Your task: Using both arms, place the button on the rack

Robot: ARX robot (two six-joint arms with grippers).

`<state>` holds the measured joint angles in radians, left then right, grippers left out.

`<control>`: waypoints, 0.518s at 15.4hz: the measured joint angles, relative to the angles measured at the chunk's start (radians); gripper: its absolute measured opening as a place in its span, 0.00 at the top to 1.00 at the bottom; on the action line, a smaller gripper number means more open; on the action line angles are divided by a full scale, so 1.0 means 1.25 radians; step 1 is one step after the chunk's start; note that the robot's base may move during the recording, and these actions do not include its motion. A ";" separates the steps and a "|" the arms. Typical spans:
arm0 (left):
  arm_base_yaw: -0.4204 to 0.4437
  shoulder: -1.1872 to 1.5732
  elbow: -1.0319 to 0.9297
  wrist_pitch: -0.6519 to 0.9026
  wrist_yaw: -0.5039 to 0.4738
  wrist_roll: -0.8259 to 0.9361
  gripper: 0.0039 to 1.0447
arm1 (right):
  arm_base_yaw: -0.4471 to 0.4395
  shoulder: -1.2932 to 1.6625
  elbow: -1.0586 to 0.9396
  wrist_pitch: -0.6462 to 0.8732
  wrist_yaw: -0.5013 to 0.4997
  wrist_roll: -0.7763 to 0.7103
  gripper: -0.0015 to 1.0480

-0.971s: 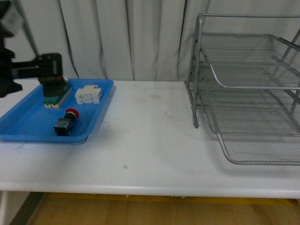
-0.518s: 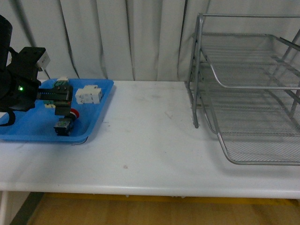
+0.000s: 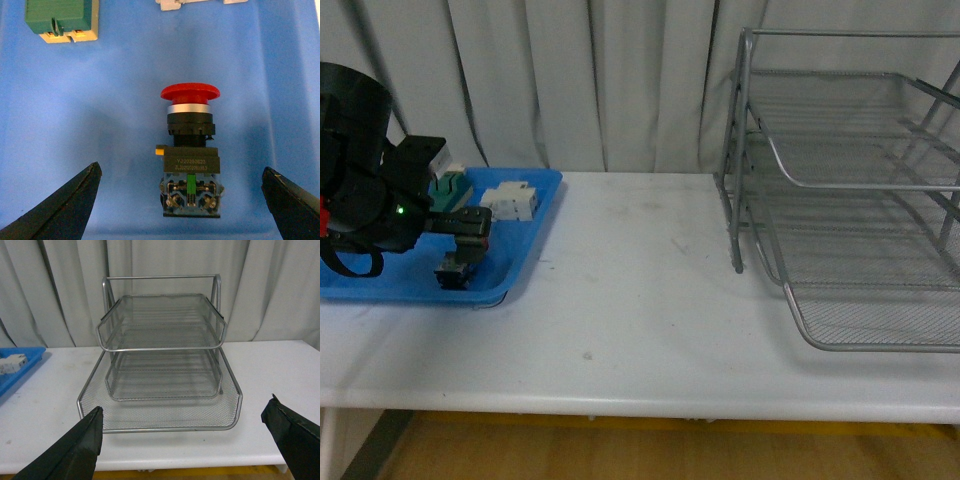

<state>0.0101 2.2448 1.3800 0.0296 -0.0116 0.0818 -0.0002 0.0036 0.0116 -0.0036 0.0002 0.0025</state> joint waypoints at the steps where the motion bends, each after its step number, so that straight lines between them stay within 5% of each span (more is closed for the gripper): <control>1: 0.000 0.024 0.015 0.001 -0.005 -0.003 0.06 | 0.000 0.000 0.000 0.000 0.000 0.000 0.06; 5: -0.012 0.076 0.060 -0.040 -0.016 -0.002 0.08 | 0.000 0.000 0.000 0.000 0.000 0.000 0.06; 8: -0.013 0.082 0.062 -0.051 -0.017 -0.002 0.36 | 0.000 0.000 0.000 0.000 0.000 0.000 0.06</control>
<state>-0.0067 2.3470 1.4574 -0.0341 -0.0330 0.0788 -0.0002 0.0036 0.0116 -0.0036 0.0002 0.0025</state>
